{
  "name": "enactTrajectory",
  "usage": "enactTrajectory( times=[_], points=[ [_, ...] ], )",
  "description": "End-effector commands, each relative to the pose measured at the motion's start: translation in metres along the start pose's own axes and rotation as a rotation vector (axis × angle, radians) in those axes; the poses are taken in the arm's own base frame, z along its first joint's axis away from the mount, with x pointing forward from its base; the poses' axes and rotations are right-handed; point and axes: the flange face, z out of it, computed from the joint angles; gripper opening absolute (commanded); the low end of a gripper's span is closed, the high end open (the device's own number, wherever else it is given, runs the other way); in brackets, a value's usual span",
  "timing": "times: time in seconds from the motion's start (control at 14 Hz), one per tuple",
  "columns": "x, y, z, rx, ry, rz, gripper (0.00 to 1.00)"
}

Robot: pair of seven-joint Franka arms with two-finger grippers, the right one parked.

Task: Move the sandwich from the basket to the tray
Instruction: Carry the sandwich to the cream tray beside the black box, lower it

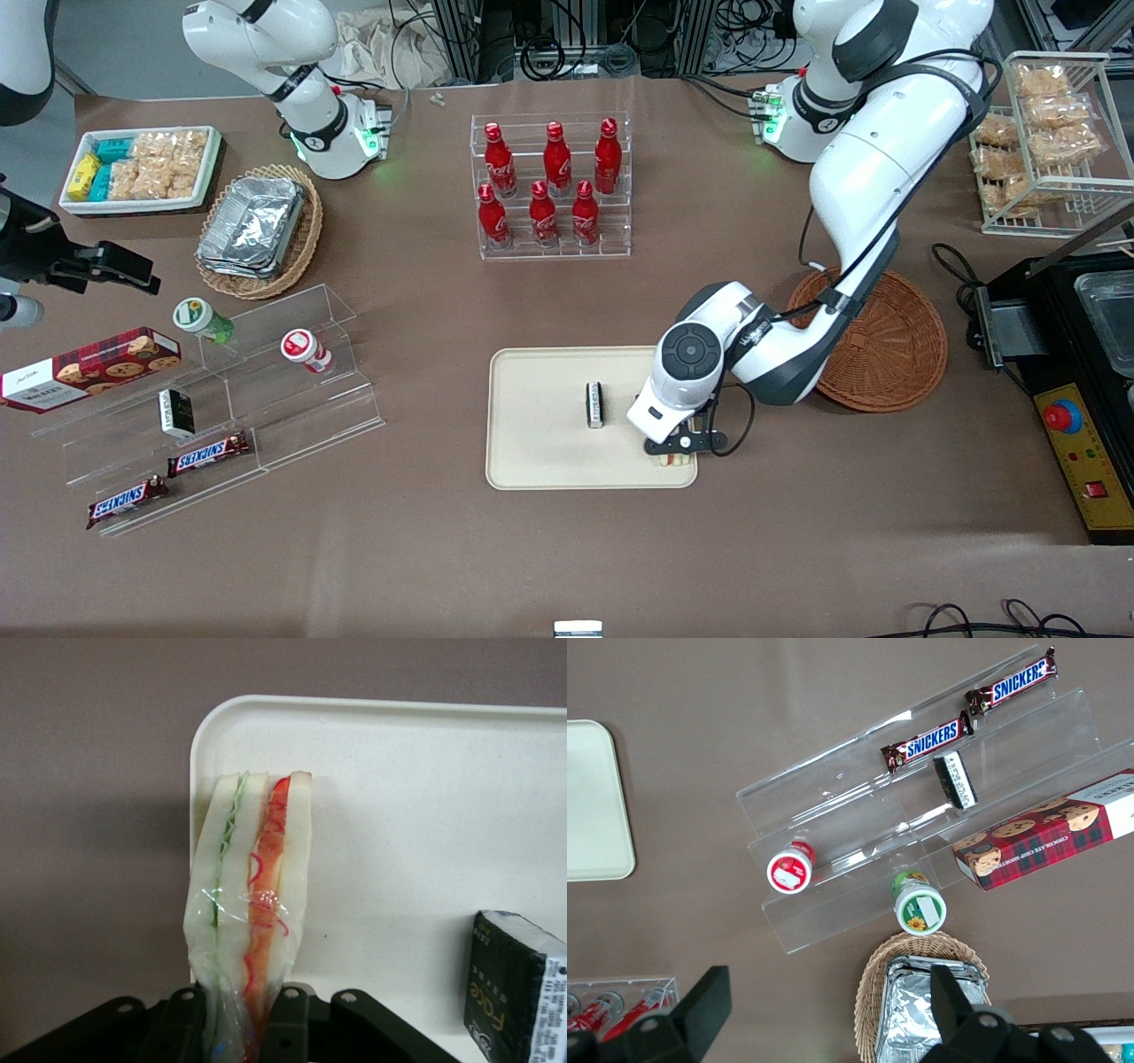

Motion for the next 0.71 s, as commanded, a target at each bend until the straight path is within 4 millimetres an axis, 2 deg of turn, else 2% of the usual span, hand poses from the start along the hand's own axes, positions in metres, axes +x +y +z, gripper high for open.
enactTrajectory(
  times=[0.0, 0.07, 0.14, 0.43, 0.64],
  points=[
    [0.001, 0.007, -0.003, 0.006, 0.023, -0.019, 0.10],
    [0.001, 0.008, -0.001, 0.006, 0.020, -0.037, 0.46],
    [0.001, 0.008, 0.000, 0.004, 0.023, -0.046, 0.99],
    [0.003, 0.008, -0.004, -0.001, 0.037, -0.043, 1.00],
    [0.005, 0.005, -0.023, 0.007, 0.056, -0.052, 1.00]
  ],
)
